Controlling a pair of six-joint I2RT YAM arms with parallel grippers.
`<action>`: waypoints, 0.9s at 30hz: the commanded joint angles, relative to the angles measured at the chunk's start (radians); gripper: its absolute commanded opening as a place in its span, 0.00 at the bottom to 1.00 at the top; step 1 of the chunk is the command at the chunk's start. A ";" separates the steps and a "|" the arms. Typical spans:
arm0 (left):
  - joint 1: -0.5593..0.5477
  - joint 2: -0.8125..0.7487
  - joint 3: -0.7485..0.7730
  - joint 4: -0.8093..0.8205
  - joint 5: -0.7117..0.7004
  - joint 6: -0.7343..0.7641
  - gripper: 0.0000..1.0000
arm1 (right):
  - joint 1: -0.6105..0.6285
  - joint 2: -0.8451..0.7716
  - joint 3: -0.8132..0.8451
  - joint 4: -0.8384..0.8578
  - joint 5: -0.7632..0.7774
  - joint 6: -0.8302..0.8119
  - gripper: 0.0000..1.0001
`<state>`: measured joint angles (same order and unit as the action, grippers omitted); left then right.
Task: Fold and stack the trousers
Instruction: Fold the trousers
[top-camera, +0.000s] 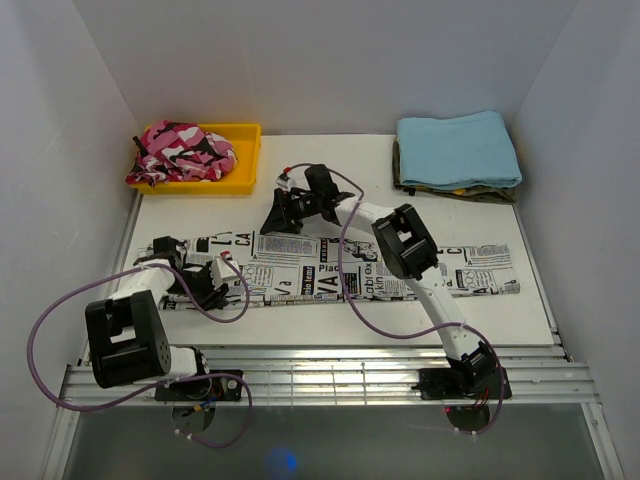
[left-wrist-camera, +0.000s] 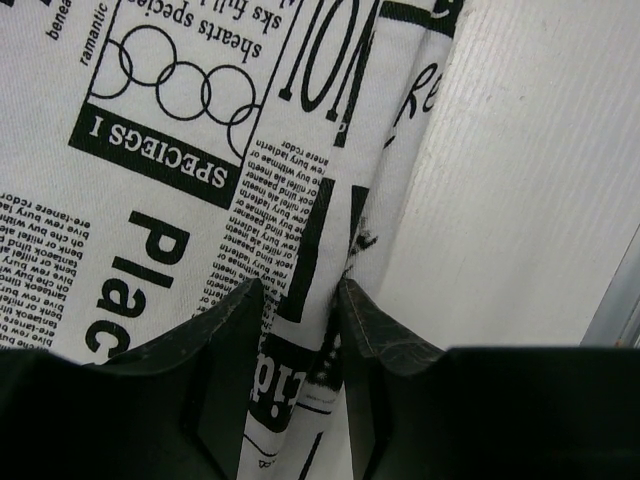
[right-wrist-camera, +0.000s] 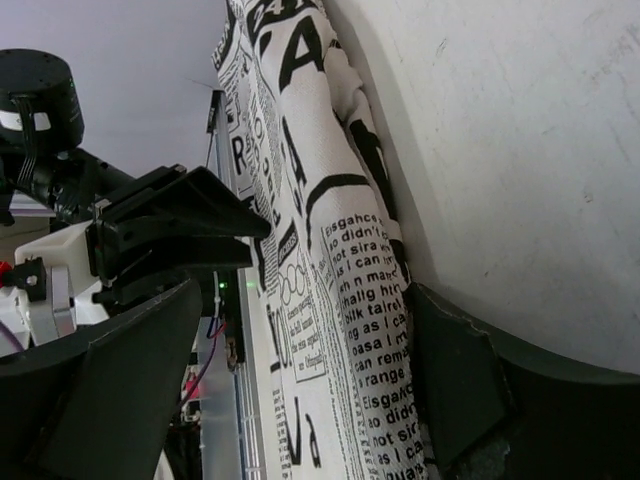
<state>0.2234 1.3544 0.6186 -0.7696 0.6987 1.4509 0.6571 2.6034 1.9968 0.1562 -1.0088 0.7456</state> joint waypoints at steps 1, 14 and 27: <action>-0.004 0.049 -0.042 0.029 -0.096 0.009 0.47 | 0.012 -0.052 -0.038 0.112 -0.060 0.110 0.88; -0.004 0.068 -0.057 0.047 -0.100 0.002 0.47 | 0.073 -0.010 0.003 0.221 -0.031 0.275 0.96; -0.004 0.075 -0.072 0.062 -0.116 -0.014 0.45 | 0.085 0.130 0.069 0.523 0.208 0.457 0.90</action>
<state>0.2260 1.3670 0.6155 -0.7486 0.7094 1.4326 0.7441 2.7068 2.0331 0.5663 -0.9123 1.1751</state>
